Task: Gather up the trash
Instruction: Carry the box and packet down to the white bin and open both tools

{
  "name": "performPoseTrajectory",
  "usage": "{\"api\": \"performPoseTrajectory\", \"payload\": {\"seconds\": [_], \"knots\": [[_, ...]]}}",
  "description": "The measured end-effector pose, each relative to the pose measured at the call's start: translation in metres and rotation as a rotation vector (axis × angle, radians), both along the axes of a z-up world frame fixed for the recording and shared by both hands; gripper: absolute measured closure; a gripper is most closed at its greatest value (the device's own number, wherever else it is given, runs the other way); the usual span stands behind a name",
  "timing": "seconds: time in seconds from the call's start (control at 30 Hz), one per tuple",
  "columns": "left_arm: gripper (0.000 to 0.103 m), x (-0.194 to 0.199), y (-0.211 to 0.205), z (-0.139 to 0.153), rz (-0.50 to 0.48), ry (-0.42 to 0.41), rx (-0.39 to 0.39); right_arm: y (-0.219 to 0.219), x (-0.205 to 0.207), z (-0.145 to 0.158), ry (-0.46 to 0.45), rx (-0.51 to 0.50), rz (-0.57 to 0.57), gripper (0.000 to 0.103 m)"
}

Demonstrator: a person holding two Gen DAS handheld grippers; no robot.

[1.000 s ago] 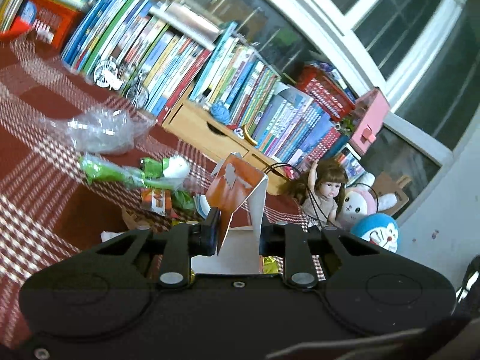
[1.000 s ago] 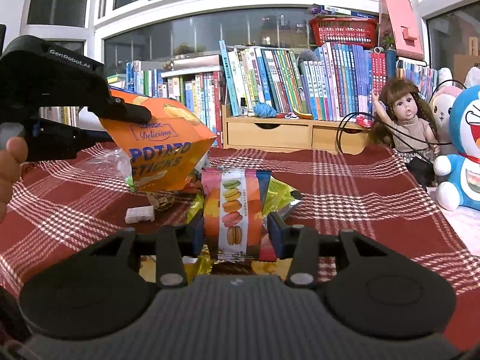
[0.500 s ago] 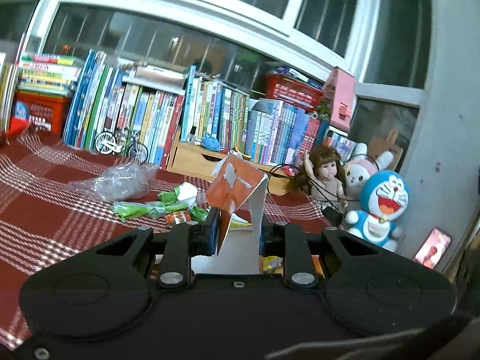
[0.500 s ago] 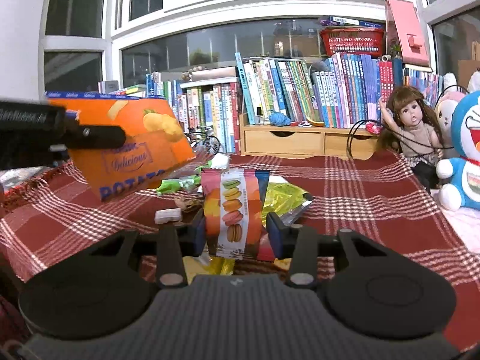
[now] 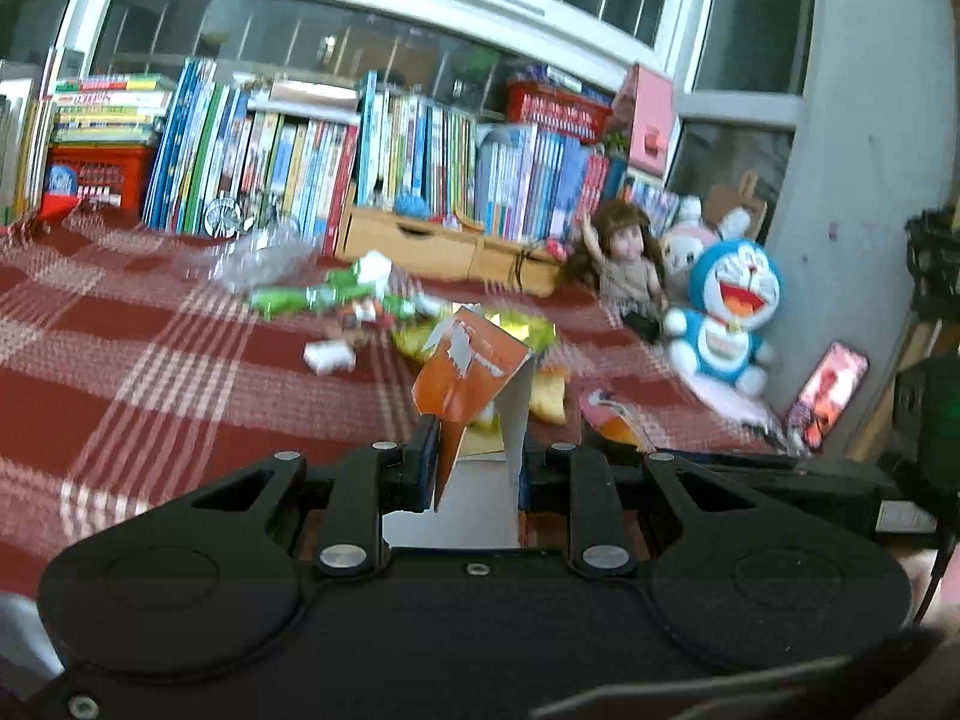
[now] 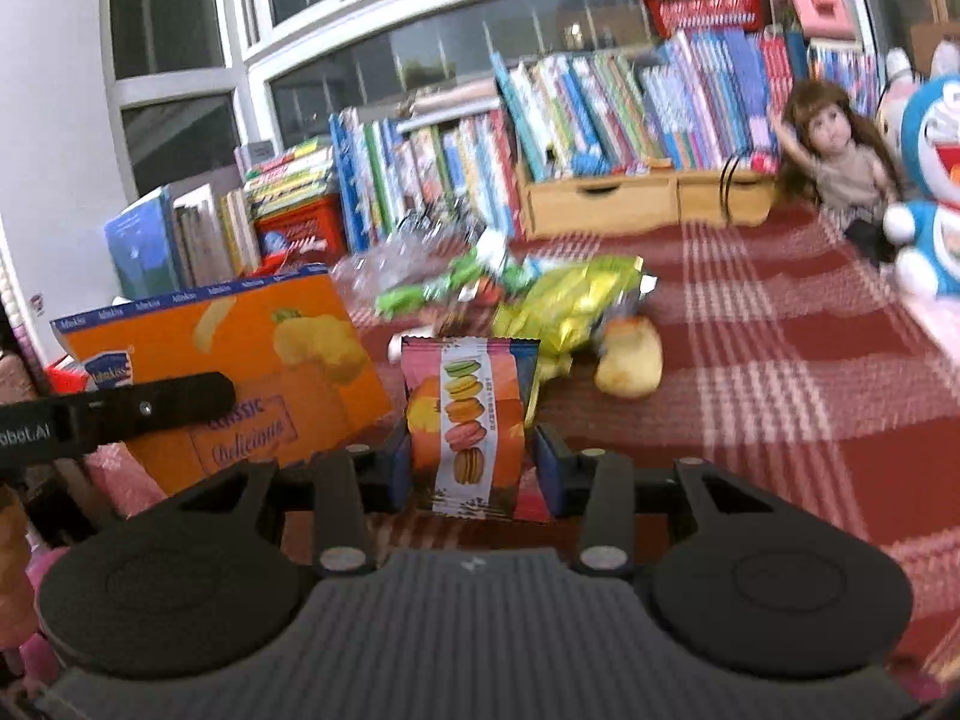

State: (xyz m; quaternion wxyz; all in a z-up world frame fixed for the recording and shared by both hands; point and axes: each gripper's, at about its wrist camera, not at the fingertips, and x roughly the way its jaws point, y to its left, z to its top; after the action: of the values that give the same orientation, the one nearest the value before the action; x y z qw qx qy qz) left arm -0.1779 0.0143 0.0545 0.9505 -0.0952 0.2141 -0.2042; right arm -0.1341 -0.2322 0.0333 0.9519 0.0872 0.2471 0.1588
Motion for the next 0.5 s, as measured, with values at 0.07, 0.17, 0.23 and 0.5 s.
{"api": "performPoseTrajectory", "payload": {"seconds": [0.07,0.17,0.23,0.5], "knots": [[0.081,-0.010,0.002,-0.010,-0.014,0.046,0.006,0.003,-0.012,-0.006,0.025,-0.005,0.021,0.057],[0.080,-0.019,0.002,-0.028,-0.031,0.136,0.023,0.009,-0.024,-0.018,0.075,-0.017,0.045,0.056],[0.080,-0.026,0.003,-0.045,-0.038,0.207,0.031,0.012,-0.029,-0.030,0.120,-0.022,0.064,0.056],[0.080,-0.021,0.000,-0.095,-0.019,0.374,0.125,0.024,-0.022,-0.096,0.332,-0.036,0.100,0.056]]}}
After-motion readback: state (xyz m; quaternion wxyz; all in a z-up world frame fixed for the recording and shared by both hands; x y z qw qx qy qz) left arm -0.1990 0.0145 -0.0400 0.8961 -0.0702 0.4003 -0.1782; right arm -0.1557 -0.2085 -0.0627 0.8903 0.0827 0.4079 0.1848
